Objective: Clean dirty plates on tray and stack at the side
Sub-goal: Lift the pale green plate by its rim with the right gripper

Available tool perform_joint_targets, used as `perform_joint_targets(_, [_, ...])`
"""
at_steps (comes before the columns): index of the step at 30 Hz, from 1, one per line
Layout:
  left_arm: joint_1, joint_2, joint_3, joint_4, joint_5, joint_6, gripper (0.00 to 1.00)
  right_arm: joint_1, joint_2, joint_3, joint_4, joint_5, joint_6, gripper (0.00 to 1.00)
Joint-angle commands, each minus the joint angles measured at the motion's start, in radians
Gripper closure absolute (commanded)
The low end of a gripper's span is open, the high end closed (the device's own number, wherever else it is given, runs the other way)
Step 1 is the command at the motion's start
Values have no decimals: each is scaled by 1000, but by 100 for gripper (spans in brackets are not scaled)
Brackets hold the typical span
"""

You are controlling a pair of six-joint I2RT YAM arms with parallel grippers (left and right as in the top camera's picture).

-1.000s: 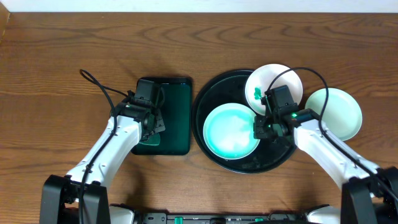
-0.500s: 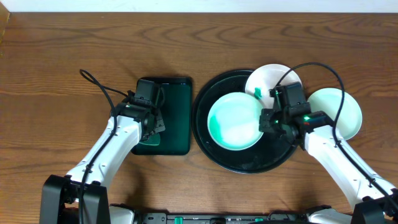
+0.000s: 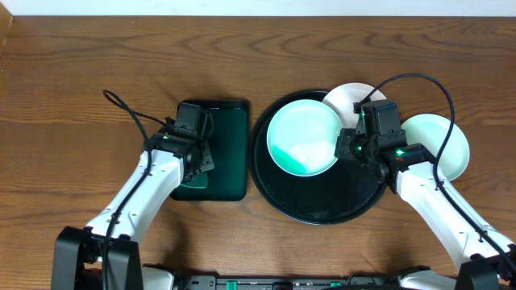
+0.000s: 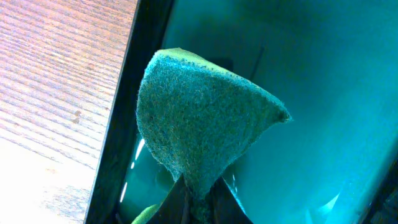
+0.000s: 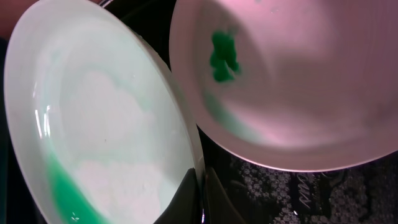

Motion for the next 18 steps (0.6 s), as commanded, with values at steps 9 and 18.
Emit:
perform_joint_targets(9, [4,5,-5,-2,-20,16,92,5,9,200,-87,-16,70,98])
perform_joint_targets(18, [3,6,-5,1,-20,17,92,143,200,383,-35,70,105,98])
